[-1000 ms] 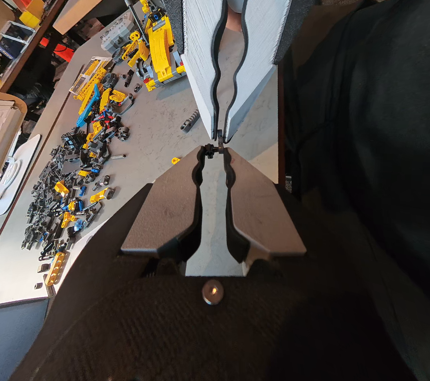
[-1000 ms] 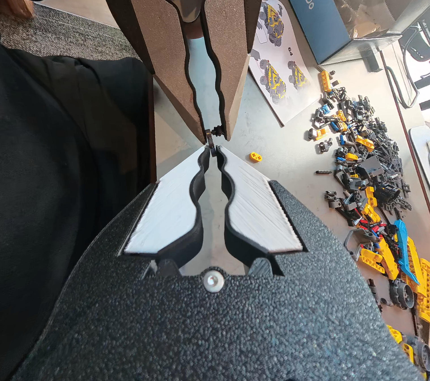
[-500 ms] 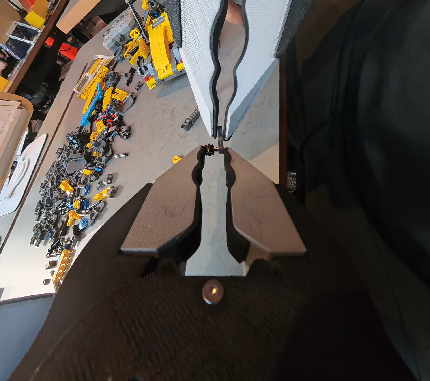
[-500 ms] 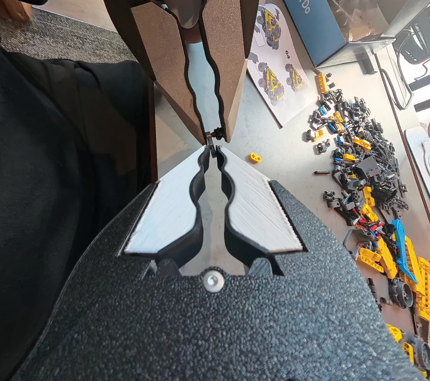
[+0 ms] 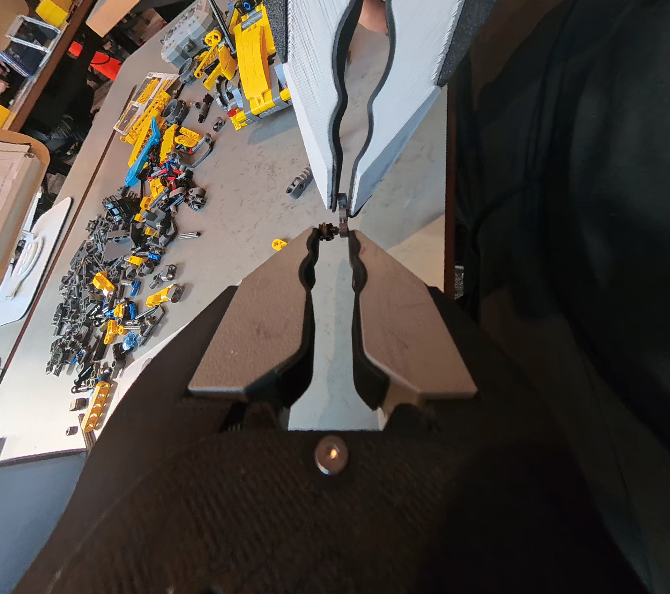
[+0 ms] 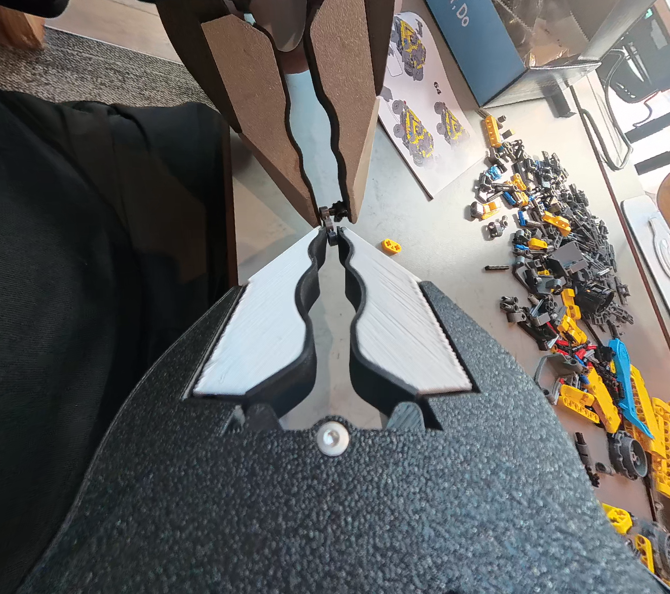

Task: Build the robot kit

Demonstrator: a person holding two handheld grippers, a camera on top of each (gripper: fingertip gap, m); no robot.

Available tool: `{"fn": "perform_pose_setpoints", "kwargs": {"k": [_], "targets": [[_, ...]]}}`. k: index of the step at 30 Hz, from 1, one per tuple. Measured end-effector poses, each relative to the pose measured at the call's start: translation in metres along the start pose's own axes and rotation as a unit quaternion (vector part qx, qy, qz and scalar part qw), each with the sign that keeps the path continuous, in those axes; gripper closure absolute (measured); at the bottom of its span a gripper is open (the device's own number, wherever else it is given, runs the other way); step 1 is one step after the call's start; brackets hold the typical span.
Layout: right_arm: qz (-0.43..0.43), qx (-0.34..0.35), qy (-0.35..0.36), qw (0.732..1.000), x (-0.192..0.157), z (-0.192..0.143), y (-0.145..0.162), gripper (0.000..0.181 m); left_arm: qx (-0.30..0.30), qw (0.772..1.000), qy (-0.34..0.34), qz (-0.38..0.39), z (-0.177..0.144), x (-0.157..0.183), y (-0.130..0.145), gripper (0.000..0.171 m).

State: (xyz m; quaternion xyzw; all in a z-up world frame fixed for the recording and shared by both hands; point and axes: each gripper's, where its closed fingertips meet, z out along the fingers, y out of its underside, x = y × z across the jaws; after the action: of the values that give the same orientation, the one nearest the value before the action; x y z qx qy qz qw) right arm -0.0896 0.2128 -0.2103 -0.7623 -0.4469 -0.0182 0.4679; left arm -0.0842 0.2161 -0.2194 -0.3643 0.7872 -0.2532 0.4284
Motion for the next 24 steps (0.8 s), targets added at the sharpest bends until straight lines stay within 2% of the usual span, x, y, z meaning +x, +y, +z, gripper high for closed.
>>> {"fn": "perform_pose_setpoints", "kwargs": {"k": [14,24], "targets": [[-0.004,-0.004,0.009,1.000,0.001,-0.002,0.005,0.177,-0.017,1.000,-0.007,-0.008,0.003,-0.003,0.004,0.154],[-0.097,-0.074,0.052,0.991,0.010,0.002,0.026,0.177,-0.032,0.999,-0.017,-0.006,0.006,-0.005,0.008,0.153]]}}
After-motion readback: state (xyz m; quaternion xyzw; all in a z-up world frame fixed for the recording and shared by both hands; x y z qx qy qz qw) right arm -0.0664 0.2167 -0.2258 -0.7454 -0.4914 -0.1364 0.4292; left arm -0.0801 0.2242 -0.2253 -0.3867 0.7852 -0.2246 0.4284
